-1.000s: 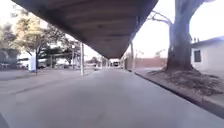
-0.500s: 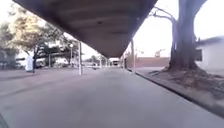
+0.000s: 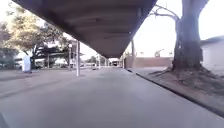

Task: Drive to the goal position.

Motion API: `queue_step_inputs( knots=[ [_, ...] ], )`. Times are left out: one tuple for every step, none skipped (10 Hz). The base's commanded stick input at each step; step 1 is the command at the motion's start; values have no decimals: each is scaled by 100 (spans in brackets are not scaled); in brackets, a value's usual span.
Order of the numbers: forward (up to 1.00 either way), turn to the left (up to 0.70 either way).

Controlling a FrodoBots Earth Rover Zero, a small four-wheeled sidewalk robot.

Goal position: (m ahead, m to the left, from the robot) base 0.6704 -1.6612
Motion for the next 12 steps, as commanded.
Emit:
queue_step_inputs(
  knots=[
    [70,0],
    [70,0],
    [70,0],
    [70,0],
    [70,0],
    [70,0],
    [70,0],
    [70,0],
    [70,0],
    [70,0],
    [70,0],
    [70,0]
  ],
)
